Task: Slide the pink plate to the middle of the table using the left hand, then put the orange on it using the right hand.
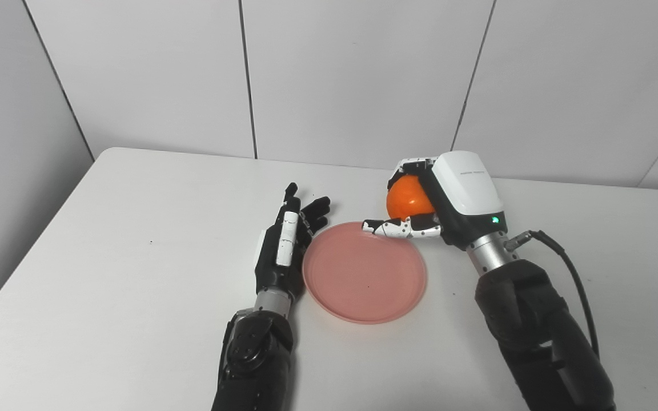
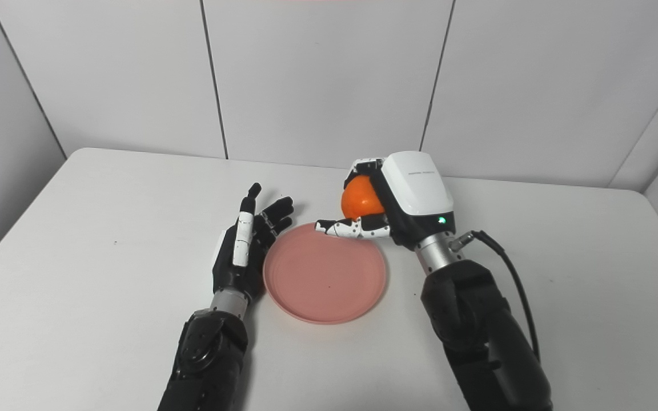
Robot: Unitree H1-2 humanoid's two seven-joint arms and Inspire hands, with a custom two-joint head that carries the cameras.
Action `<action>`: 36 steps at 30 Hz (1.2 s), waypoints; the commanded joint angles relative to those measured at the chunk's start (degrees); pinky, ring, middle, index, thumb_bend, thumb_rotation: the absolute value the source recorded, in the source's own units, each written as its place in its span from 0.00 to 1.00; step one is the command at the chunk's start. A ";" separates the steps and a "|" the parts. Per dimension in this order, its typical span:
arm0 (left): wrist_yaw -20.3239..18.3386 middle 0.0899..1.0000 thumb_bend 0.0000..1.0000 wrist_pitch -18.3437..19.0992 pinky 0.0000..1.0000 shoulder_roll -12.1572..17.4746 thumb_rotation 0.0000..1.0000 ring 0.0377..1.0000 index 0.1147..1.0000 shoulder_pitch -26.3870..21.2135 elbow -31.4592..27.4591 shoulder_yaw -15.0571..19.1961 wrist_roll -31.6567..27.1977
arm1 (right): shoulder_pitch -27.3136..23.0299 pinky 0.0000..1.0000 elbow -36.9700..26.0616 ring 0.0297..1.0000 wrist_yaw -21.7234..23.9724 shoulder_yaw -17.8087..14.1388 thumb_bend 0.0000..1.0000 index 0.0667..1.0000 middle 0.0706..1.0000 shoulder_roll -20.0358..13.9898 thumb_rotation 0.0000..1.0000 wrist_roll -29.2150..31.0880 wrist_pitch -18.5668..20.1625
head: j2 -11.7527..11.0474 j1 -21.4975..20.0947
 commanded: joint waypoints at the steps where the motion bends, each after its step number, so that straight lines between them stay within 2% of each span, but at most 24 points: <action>1: 2.45 0.69 0.90 5.16 0.84 -0.46 0.78 0.80 0.96 4.06 4.00 0.91 0.06 | -2.22 0.11 -0.11 0.14 -1.51 0.03 0.53 0.28 0.18 0.81 0.43 -0.15 -0.78 | 0.26 0.01; 4: 2.55 0.70 0.91 5.36 0.83 -0.63 0.78 0.79 0.96 4.17 3.69 0.88 0.07 | -1.88 0.10 1.46 0.12 -1.81 0.77 0.54 0.23 0.15 1.70 0.40 -0.51 -0.82 | 0.43 0.09; 12: 2.54 0.70 0.92 5.37 0.85 -0.53 0.78 0.80 0.96 3.94 4.04 1.20 -0.21 | -1.34 0.09 5.62 0.11 -3.29 2.68 0.55 0.21 0.15 3.60 0.40 -2.00 -0.77 | 0.43 0.10; 18: 2.44 0.69 0.91 5.29 0.85 -0.56 0.77 0.79 0.95 4.16 3.51 1.10 -0.24 | -0.59 0.09 10.20 0.12 -6.68 4.48 0.55 0.23 0.16 4.38 0.38 -3.09 -1.31 | 0.75 0.07; 22: 2.69 0.68 0.91 5.55 0.84 -0.76 0.76 0.79 0.95 4.10 3.43 1.19 -0.32 | -0.51 0.09 11.66 0.12 -7.69 5.40 0.54 0.24 0.16 4.41 0.43 -3.39 -1.35 | 0.89 0.17; 29: 2.81 0.69 0.90 5.49 0.82 -1.04 0.76 0.79 0.96 3.92 3.69 1.22 -0.37 | -0.49 0.09 13.09 0.12 -8.94 6.54 0.54 0.22 0.15 4.64 0.43 -3.03 -1.83 | 1.05 0.18; 32: 2.70 0.69 0.90 5.82 0.85 -1.04 0.76 0.80 0.97 3.90 3.67 1.31 -0.65 | -0.52 0.09 13.28 0.12 -8.82 7.00 0.54 0.24 0.15 4.50 0.46 -3.08 -1.76 | 1.14 0.21; 36: 2.77 0.68 0.88 5.92 0.85 -1.19 0.75 0.79 0.97 3.94 3.51 1.31 -0.75 | -0.28 0.09 13.31 0.12 -8.66 7.69 0.54 0.25 0.16 4.14 0.47 -3.54 -1.55 | 1.19 0.41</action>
